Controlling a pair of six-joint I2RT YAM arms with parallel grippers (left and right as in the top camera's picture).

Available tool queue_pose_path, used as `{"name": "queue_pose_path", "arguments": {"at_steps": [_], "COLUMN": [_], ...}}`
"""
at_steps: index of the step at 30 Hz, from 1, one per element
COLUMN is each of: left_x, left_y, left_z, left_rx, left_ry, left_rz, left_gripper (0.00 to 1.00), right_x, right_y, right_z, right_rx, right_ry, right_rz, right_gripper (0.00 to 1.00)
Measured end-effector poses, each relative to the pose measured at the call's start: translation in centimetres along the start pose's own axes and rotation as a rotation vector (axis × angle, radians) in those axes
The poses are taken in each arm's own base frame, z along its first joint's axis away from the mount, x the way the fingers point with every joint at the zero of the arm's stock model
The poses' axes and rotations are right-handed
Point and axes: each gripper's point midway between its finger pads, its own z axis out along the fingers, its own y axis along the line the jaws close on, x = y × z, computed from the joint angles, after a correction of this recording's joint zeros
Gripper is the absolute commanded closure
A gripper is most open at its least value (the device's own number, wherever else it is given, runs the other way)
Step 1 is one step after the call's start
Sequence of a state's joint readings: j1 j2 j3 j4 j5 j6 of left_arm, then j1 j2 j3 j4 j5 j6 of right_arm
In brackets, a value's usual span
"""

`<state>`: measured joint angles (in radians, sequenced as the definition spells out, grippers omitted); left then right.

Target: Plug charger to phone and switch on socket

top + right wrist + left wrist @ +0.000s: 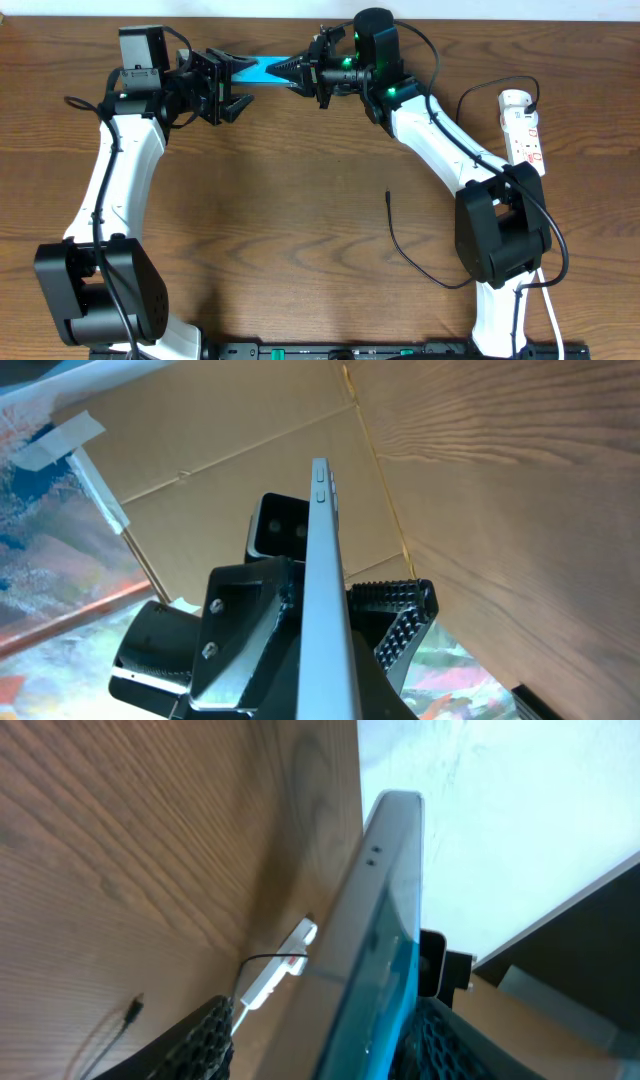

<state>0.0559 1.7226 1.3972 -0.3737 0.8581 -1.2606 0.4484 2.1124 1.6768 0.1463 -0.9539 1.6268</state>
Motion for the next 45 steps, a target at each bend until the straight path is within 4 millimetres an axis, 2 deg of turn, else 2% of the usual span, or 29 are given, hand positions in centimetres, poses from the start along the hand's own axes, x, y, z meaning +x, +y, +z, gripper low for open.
{"name": "queue_pose_path", "arguments": {"at_steps": [3,9,17,28,31,45], "left_x": [0.0,-0.2,0.0,-0.3,-0.3,-0.5], "left_y": [0.0,-0.5,-0.7,-1.8,-2.2,-3.5], "left_z": [0.0,0.0,1.0,0.9,0.9,0.8], "left_rx": [0.002,0.018,0.008,0.048,0.064,0.108], "left_ry": [-0.001,-0.011,-0.048,-0.063,-0.066,-0.077], "left_rz": [-0.015,-0.011,0.008,0.044,0.061,0.137], "left_gripper": [0.6,0.56,0.56,0.55,0.5,0.5], "right_x": [0.0,0.9,0.9,0.6,0.5,0.2], "right_y": [0.0,-0.1,-0.1,0.4,0.6,1.6], "right_z": [0.0,1.0,1.3,1.3,1.3,1.3], "right_rx": [0.001,0.006,0.006,-0.006,-0.009,-0.046], "right_ry": [0.001,0.01,-0.004,-0.027,-0.035,-0.05], "right_rz": [-0.017,-0.043,-0.05,-0.059,-0.055,0.026], "right_gripper": [0.99,0.99,0.99,0.99,0.99,0.99]}}
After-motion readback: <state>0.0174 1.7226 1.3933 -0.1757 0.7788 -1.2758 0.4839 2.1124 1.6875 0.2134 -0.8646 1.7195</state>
